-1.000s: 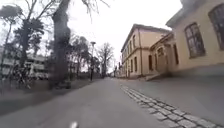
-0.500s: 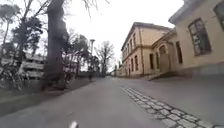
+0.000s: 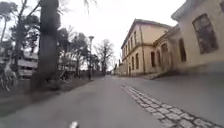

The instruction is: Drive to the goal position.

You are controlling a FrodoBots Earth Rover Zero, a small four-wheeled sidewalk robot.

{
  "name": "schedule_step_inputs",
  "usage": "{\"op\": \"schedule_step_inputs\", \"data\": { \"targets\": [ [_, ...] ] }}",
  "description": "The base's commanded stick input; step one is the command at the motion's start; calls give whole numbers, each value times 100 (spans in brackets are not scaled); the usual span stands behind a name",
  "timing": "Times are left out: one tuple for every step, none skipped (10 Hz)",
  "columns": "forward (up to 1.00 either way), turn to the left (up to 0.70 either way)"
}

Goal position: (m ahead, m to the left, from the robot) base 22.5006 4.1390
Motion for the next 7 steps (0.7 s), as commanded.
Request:
{"op": "schedule_step_inputs", "data": {
  "targets": [
    [100,1],
    [100,1],
    [100,1],
    [100,1],
    [100,1],
    [100,1],
    [100,1]
  ]
}}
